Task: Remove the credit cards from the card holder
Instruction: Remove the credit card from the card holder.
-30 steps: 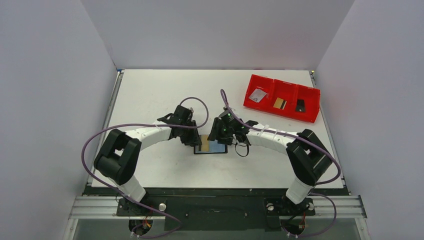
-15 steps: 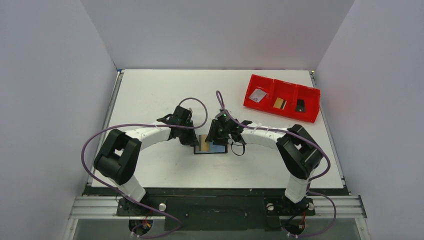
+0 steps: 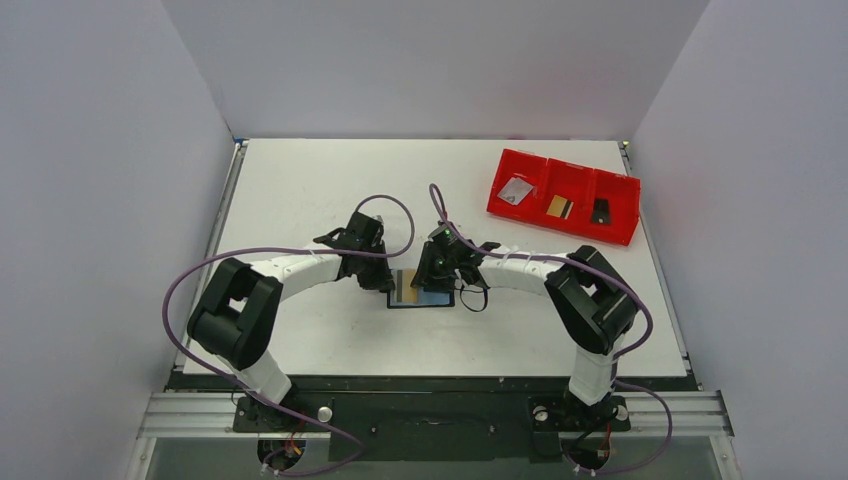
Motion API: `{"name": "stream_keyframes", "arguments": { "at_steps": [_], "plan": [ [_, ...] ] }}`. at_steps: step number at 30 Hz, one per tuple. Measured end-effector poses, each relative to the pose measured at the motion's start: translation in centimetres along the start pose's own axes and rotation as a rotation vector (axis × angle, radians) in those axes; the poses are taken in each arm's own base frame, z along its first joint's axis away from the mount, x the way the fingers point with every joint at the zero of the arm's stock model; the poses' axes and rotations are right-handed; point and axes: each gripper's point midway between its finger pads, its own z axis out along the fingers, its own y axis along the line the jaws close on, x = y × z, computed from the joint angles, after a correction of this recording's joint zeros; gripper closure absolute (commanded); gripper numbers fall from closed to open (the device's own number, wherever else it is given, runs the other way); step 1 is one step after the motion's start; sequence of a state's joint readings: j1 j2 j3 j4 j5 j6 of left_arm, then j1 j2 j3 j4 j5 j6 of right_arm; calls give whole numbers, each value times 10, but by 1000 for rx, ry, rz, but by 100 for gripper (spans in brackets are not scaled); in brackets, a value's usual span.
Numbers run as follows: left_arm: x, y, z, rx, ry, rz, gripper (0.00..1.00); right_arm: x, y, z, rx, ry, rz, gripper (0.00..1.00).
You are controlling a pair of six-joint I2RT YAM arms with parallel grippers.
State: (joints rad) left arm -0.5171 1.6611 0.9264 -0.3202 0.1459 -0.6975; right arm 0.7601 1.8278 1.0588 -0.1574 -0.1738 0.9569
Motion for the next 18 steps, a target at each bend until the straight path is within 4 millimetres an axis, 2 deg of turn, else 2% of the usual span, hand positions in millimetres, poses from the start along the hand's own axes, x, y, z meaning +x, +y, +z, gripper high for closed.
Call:
{"name": "stream_keyframes", "arguments": {
  "at_steps": [18],
  "plan": [
    [3, 2, 5, -15, 6, 6, 100, 0, 0, 1, 1, 2, 0, 71]
  ]
}}
